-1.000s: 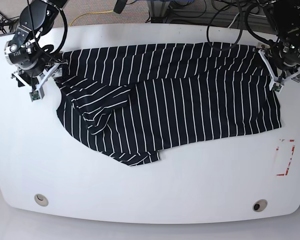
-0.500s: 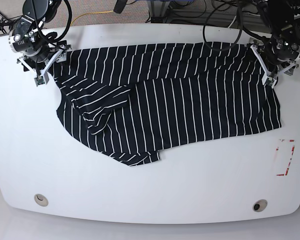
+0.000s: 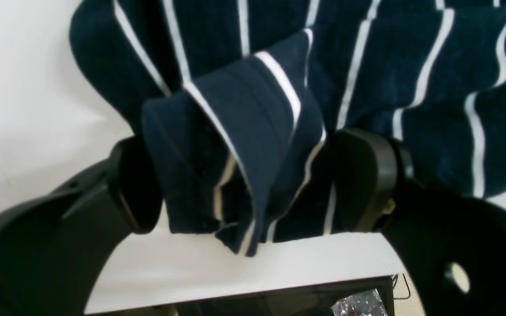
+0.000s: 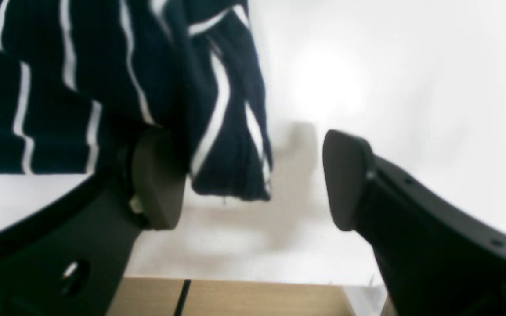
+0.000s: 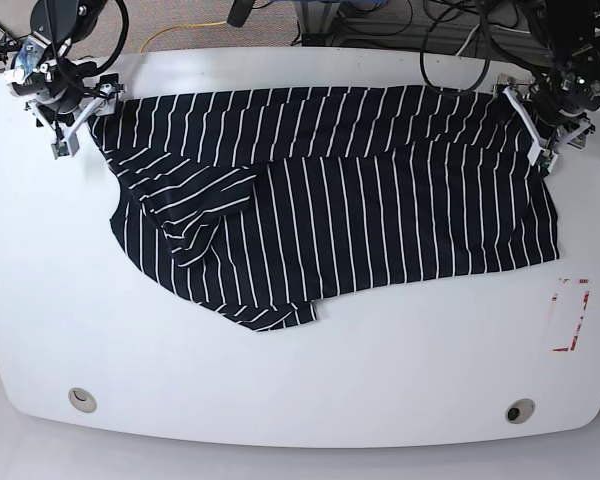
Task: Fold the T-shirt properly
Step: 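Grasp the shirt edge with both grippers near the arms' base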
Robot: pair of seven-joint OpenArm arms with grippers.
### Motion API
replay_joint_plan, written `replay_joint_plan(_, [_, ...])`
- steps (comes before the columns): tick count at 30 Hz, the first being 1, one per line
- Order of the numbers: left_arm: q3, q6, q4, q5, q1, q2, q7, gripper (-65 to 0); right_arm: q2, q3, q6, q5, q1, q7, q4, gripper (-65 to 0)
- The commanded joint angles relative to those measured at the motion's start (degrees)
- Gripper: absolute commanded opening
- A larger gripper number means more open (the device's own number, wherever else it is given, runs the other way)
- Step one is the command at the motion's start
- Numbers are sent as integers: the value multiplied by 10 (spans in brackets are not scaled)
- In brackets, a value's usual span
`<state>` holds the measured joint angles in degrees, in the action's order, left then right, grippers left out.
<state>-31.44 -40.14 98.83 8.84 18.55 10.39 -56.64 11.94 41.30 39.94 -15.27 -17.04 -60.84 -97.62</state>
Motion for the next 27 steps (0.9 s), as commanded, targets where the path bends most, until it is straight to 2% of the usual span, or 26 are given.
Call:
replay_joint_plan(1, [0, 1, -3, -38, 4, 6, -20, -115, 37, 3, 1, 9, -1, 0, 2, -190])
replay_joint_plan(9, [1, 1, -4, -39, 4, 6, -20, -115, 87, 3, 1, 12, -13, -39, 1, -190])
replay_joint_plan(15, [1, 1, -4, -39, 4, 6, -20, -115, 120, 7, 1, 9, -12, -41, 0, -190])
replay_joint_plan(24, [1, 1, -4, -40, 5, 6, -20, -115, 104, 7, 1, 9, -13, -52, -52, -197])
replay_joint_plan(26, [0, 1, -4, -40, 8, 6, -20, -115, 96, 7, 1, 9, -11, -54, -52, -246])
replay_joint_plan(27, [0, 1, -4, -40, 8, 6, -20, -115, 89, 6, 1, 9, -10, -54, -52, -300])
